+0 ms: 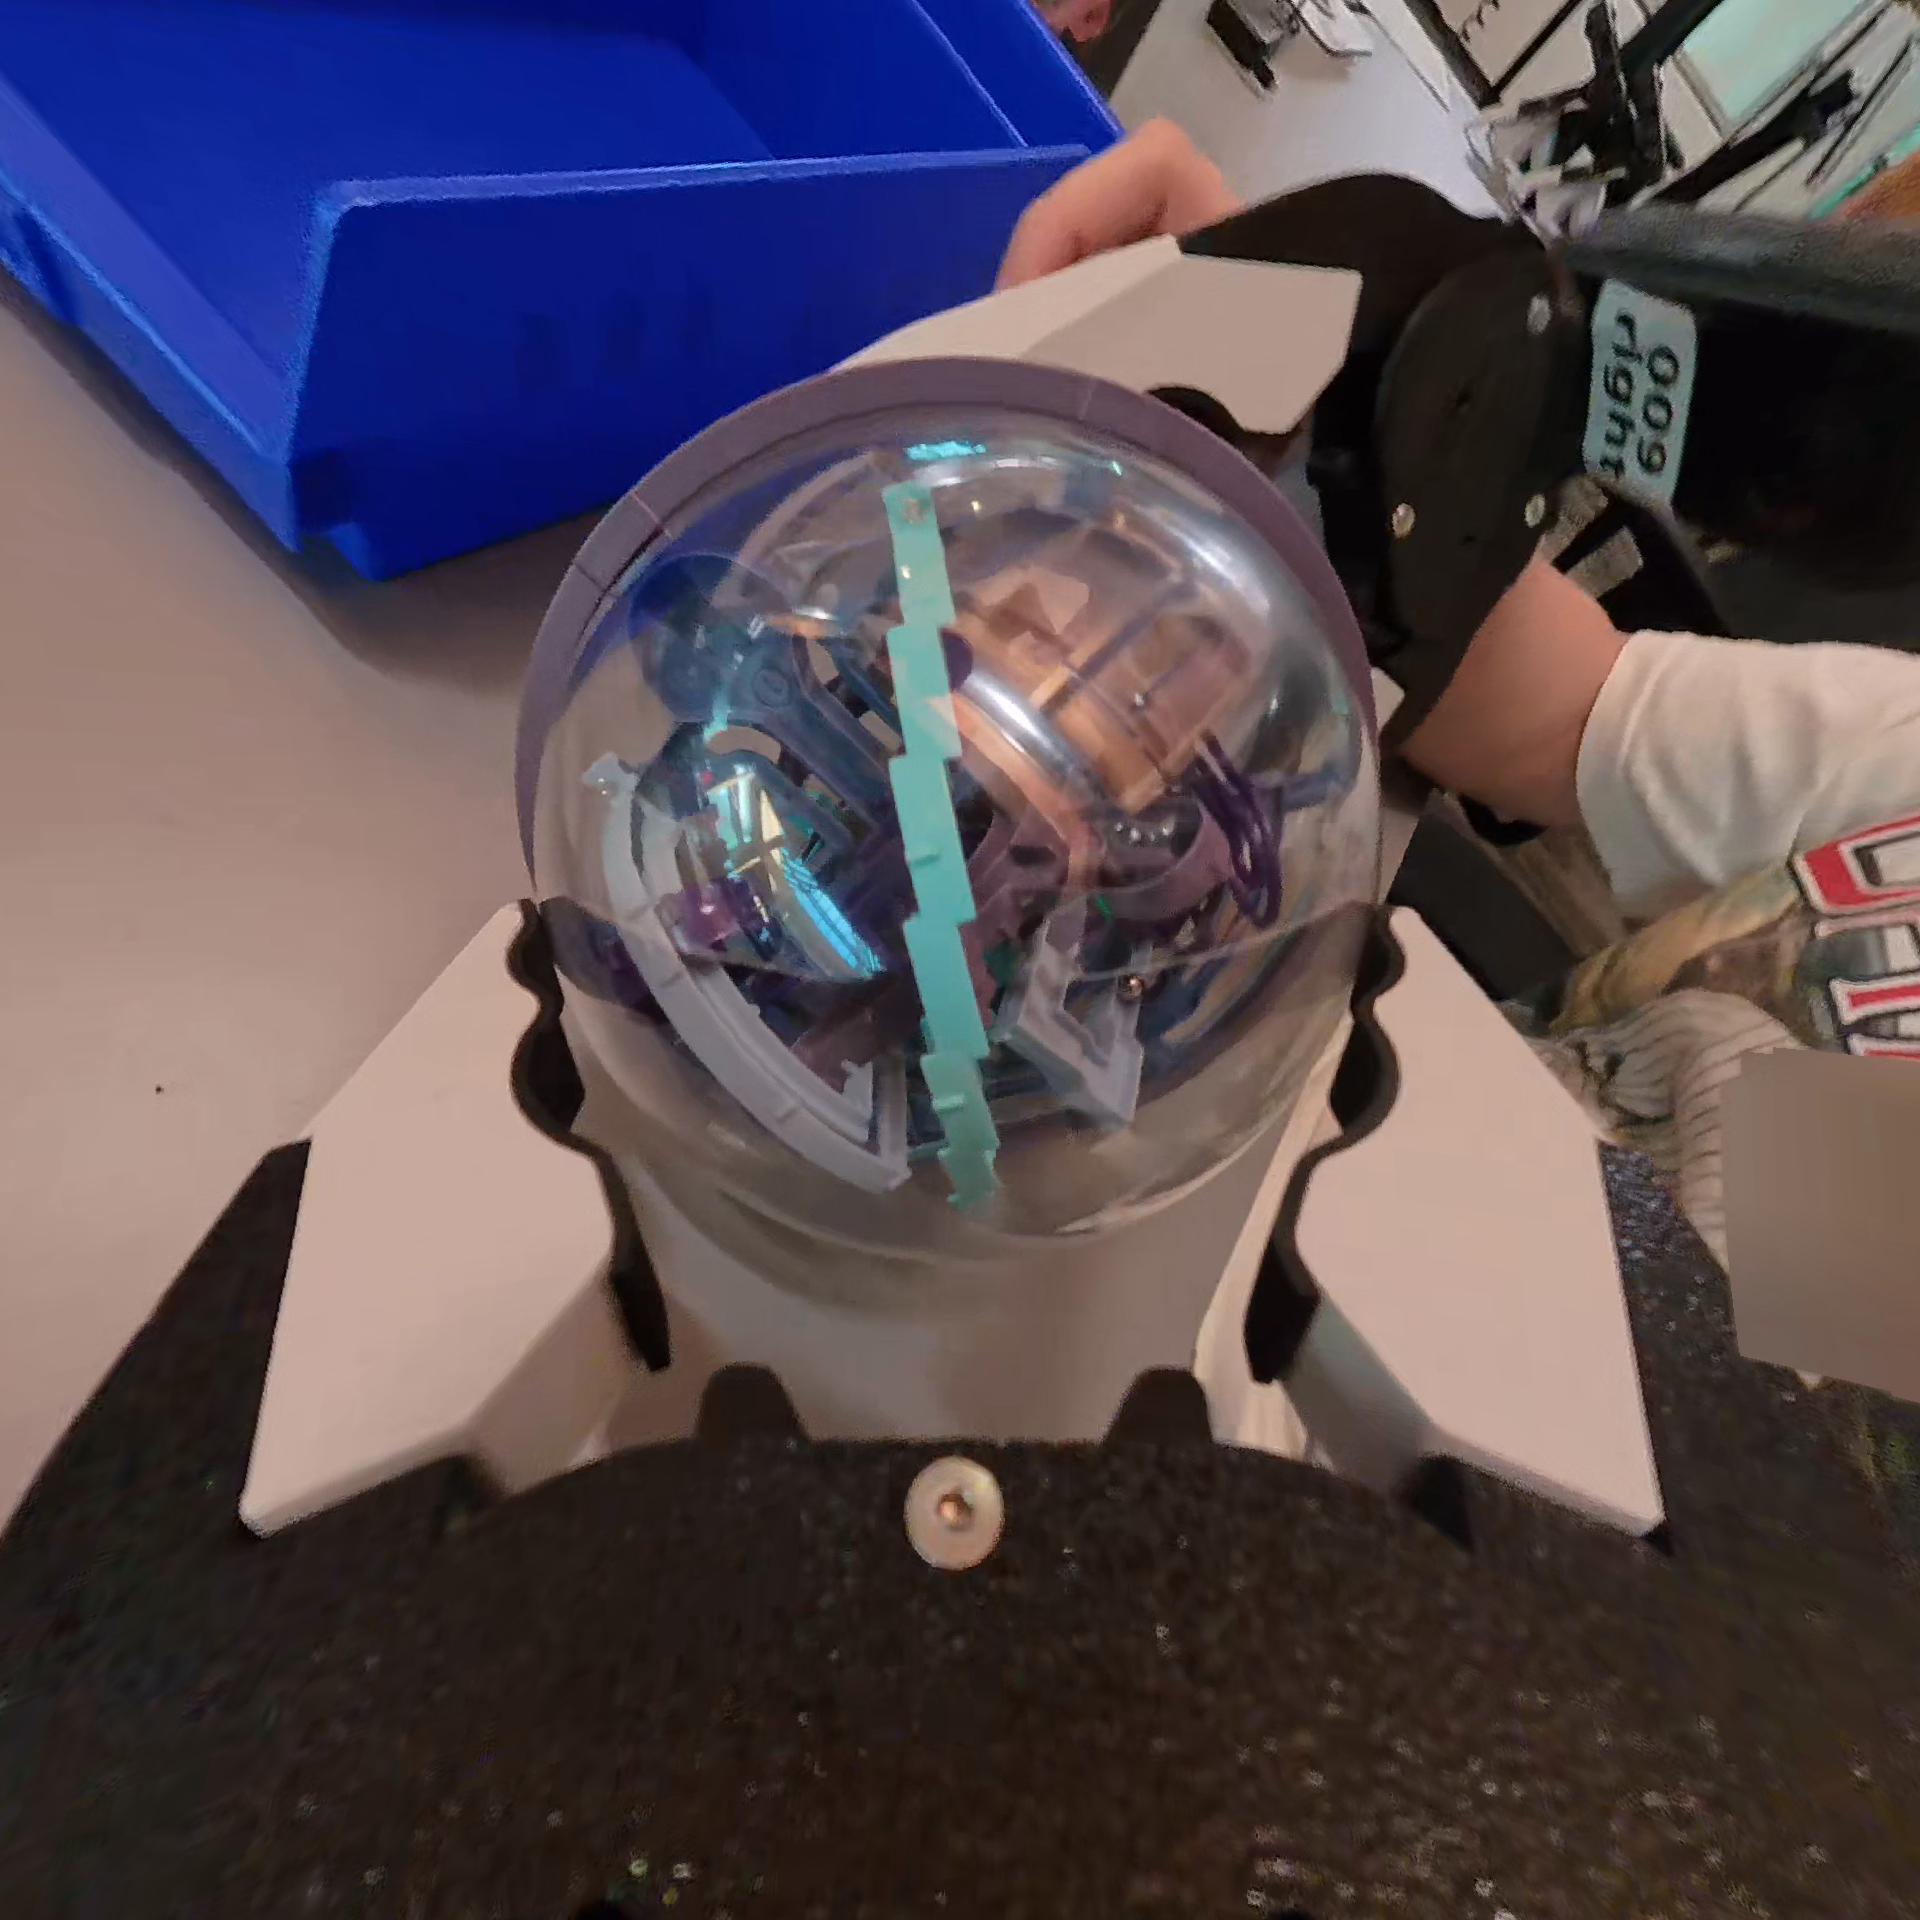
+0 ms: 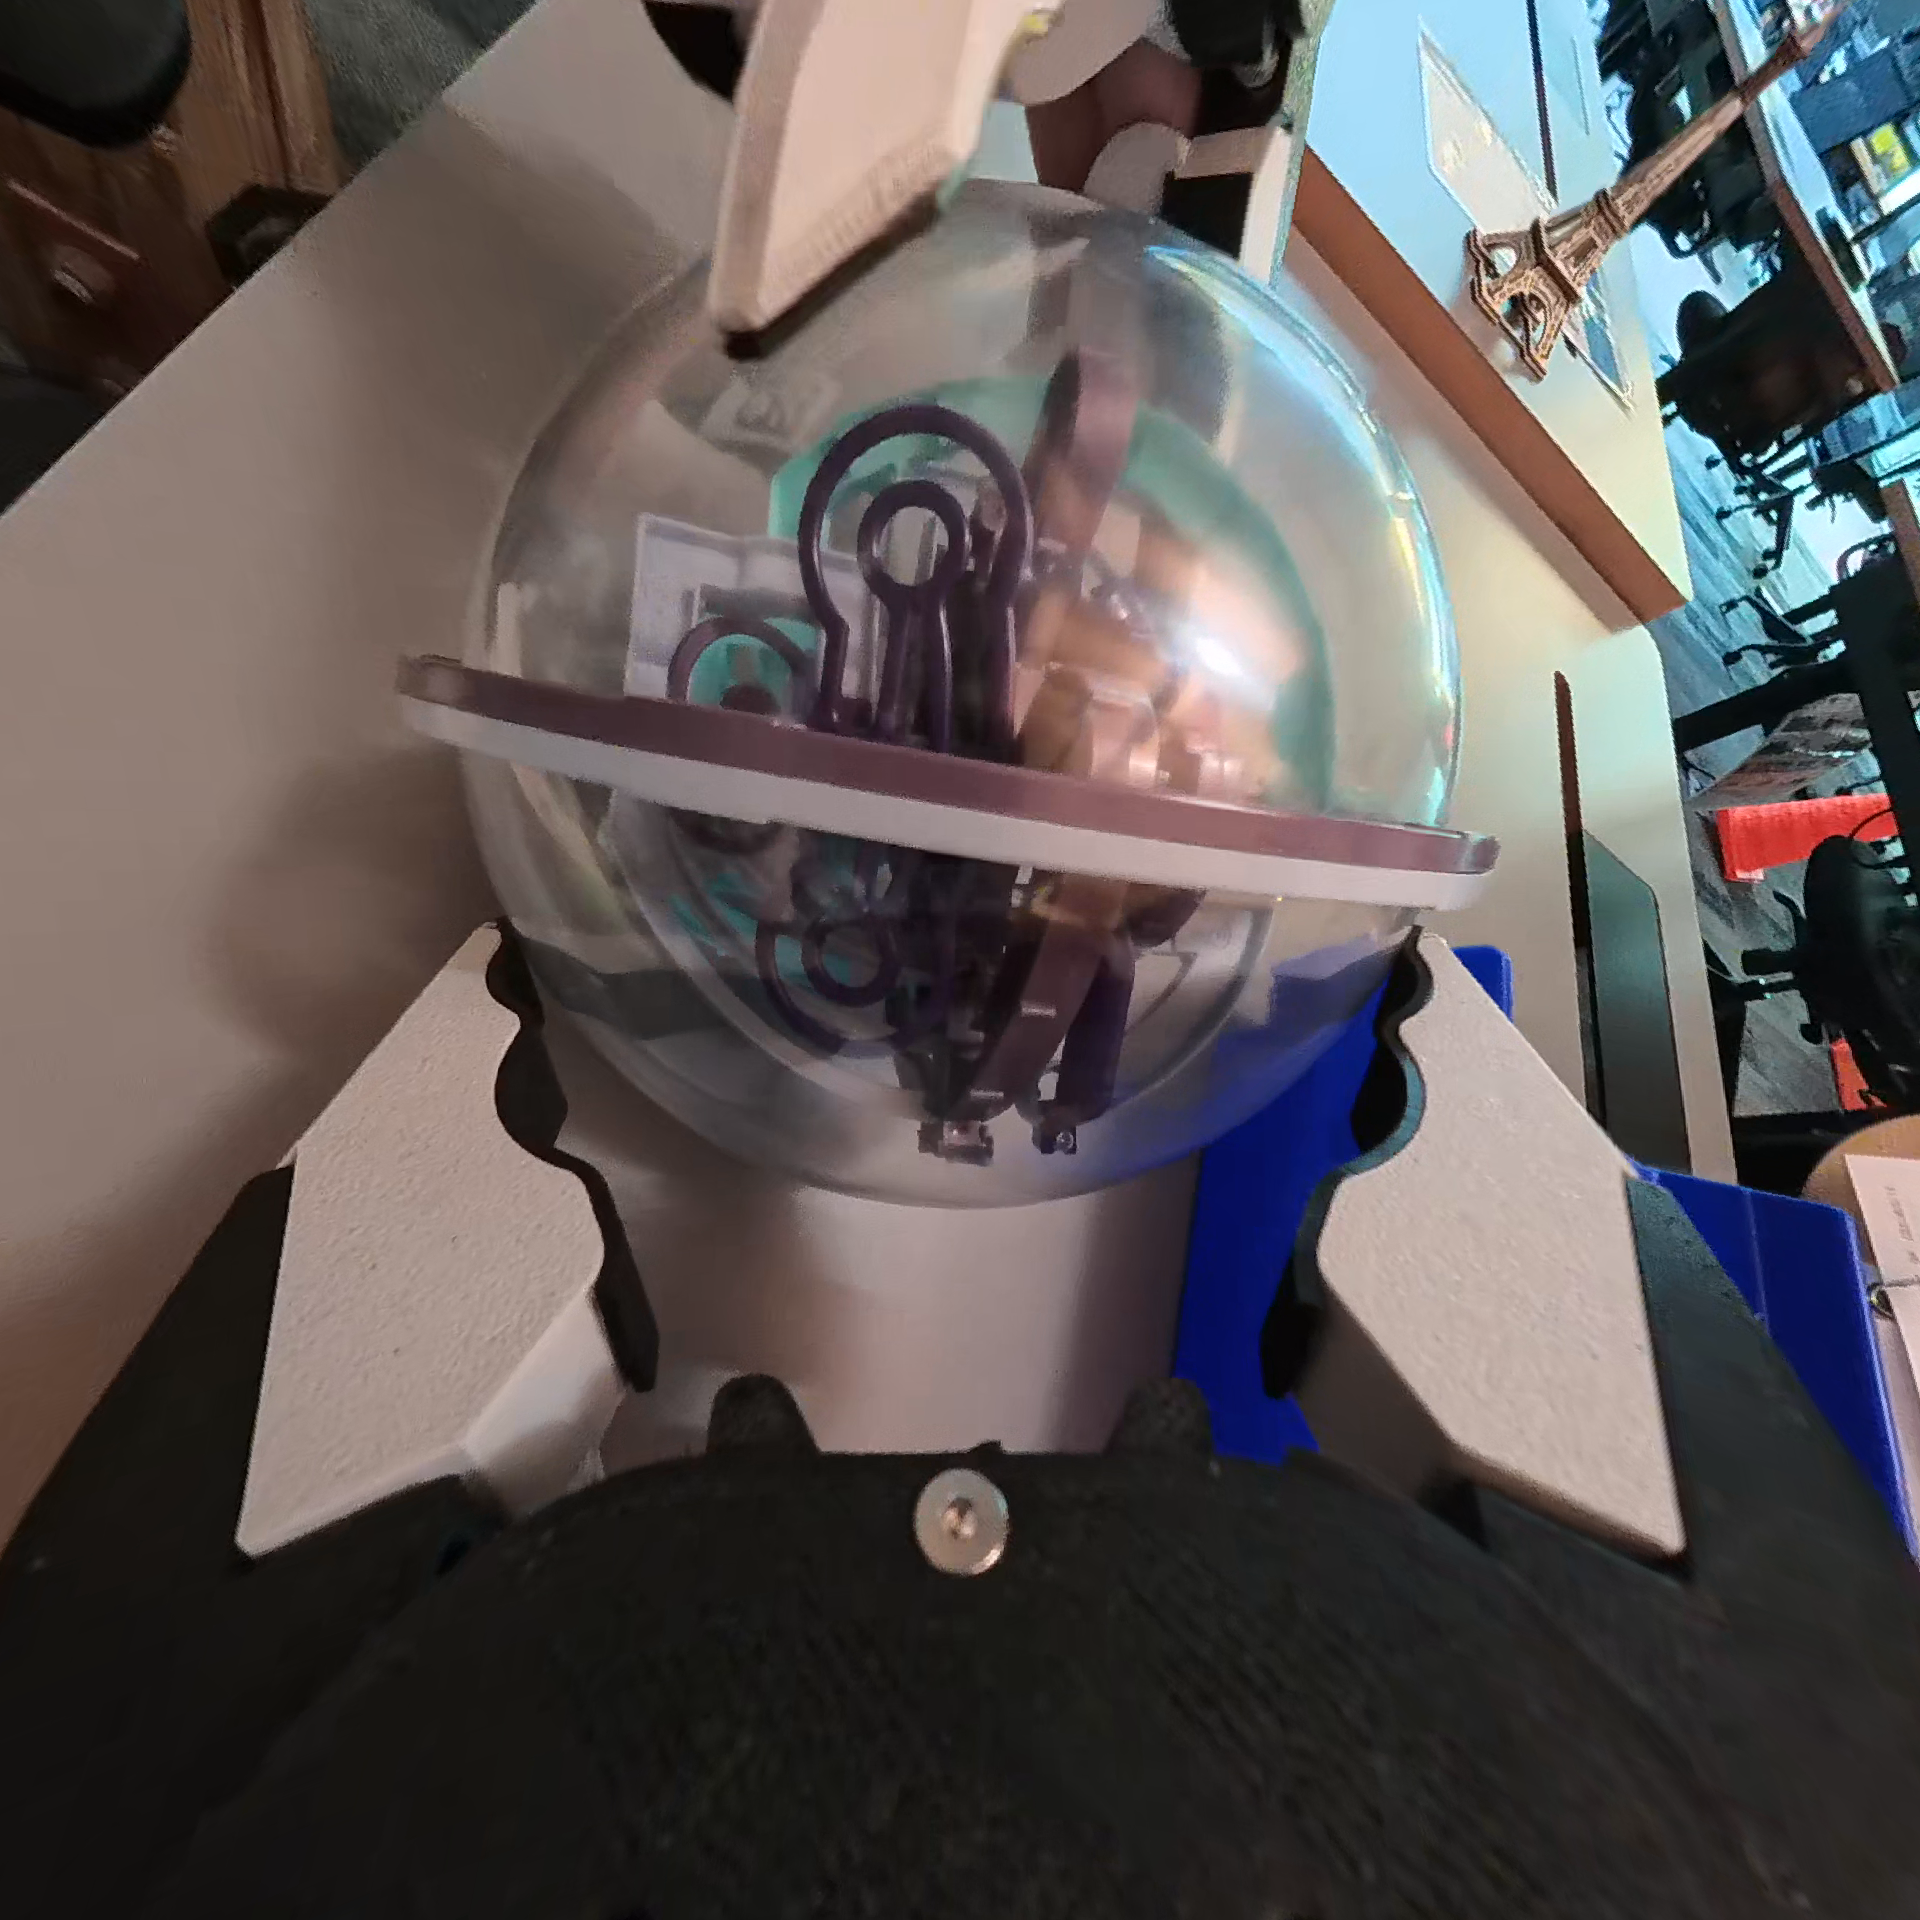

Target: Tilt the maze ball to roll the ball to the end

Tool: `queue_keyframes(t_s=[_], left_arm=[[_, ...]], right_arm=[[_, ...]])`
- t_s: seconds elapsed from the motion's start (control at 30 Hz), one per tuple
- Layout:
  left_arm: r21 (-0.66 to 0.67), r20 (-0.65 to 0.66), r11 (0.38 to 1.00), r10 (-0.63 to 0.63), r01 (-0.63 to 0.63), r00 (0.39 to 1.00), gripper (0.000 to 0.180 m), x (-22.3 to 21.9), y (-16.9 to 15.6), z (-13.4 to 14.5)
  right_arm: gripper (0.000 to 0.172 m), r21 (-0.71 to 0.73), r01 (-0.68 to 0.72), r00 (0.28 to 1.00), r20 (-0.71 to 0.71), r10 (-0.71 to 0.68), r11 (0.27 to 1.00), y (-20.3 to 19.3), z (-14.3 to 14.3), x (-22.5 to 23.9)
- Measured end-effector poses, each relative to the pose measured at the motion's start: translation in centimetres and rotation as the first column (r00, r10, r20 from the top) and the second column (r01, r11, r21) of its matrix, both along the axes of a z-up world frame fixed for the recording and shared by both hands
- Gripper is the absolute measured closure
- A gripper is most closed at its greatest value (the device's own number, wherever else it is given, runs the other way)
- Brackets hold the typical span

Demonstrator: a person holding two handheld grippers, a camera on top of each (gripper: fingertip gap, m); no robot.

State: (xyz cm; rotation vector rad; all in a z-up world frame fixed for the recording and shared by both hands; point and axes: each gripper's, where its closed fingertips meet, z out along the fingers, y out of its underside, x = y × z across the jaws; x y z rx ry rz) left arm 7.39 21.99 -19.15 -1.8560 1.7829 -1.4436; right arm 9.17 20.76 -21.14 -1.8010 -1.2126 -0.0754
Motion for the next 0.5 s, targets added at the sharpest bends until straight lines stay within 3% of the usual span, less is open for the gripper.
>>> queue_keyframes(t_s=[0.2, 0.5], left_arm=[[0.037, -0.019, 0.999, 0.014, -0.014, 1.0, 0.034, 0.0, 0.2, 0.1], [-0.008, 0.067, 0.998, -0.055, 0.055, 0.996, 0.035, -0.1, 0.6, 0.2]], right_arm=[[0.021, 0.025, 0.023, 0.998, 0.06, -0.025, 0.999, 0.1, 0.2, -0.4], [0.027, 0.051, -0.062, 0.994, -0.09, 0.067, 0.997, 0.1, 1.0, -0.9]])
